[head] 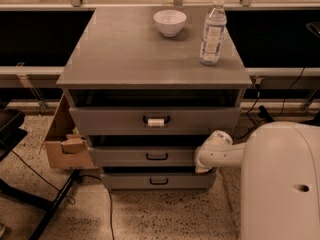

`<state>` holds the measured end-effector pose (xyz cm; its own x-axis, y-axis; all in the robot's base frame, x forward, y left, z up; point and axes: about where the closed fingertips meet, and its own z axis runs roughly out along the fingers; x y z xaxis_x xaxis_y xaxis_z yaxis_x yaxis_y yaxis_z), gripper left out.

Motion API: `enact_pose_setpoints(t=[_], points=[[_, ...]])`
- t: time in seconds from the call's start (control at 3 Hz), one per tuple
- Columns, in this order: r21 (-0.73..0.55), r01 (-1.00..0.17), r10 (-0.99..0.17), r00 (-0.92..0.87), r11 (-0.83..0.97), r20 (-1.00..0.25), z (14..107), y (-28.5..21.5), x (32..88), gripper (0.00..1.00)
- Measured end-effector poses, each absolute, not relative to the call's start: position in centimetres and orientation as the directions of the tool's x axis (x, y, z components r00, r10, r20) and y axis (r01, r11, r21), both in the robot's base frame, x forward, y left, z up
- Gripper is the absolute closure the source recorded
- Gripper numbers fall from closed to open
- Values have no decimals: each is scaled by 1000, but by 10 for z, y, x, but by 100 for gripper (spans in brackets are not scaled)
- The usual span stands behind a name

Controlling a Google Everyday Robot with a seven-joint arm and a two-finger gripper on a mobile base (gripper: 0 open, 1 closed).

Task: Close middle drawer

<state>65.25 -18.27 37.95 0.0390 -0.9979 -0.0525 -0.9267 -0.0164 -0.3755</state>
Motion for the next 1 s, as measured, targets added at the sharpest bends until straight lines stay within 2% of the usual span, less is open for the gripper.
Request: enact_pose_setpoints(t=[0.33,1.0], points=[[-365,-931,-998,38,-18,-47,376,-183,644,22],[-336,-942,-999,19,-8,-29,382,-193,616,69]])
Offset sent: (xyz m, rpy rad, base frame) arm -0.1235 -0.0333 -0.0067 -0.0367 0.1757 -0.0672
